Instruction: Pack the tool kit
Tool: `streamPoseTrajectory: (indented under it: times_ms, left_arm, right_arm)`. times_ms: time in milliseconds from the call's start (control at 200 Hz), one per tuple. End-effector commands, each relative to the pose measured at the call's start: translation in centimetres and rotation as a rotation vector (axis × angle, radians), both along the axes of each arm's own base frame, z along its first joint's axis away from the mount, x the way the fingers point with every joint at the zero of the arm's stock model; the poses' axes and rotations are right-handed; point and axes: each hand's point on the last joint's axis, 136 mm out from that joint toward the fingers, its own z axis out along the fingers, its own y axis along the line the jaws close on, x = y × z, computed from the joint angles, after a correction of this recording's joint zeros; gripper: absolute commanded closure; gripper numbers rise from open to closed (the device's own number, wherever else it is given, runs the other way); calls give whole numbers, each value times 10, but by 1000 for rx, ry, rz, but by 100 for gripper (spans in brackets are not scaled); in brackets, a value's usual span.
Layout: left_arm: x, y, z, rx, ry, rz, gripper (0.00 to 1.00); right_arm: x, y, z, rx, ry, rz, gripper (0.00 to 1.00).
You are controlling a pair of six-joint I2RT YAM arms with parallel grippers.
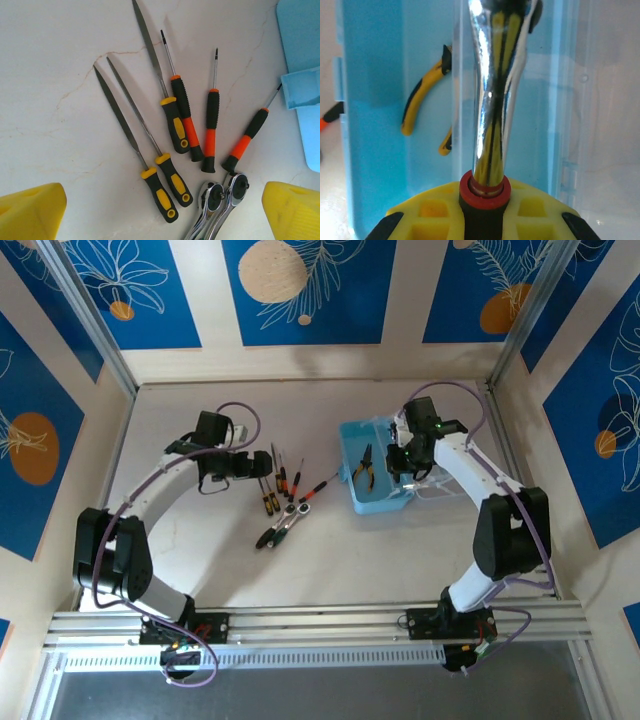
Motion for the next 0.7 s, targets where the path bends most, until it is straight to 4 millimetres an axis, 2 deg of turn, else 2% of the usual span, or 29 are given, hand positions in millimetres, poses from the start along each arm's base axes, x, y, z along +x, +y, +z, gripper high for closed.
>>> streamPoseTrajectory:
  times_ms: [0, 290, 450, 695]
  left_arm:
    - [-3, -1, 4, -8, -11, -10, 0]
    - [-2, -5, 1, -23, -4, -17, 0]
    - [-2, -5, -1, -22, 0, -19, 0]
    - [-2, -7, -2, -27, 0, -24, 0]
  right_arm:
    - [14, -4, 5, -46, -36, 25, 100]
    - [28, -27, 4, -305, -43, -36, 100]
    - [31, -43, 5, -440, -35, -88, 100]
    - [30, -62, 7, -554, -20, -122, 100]
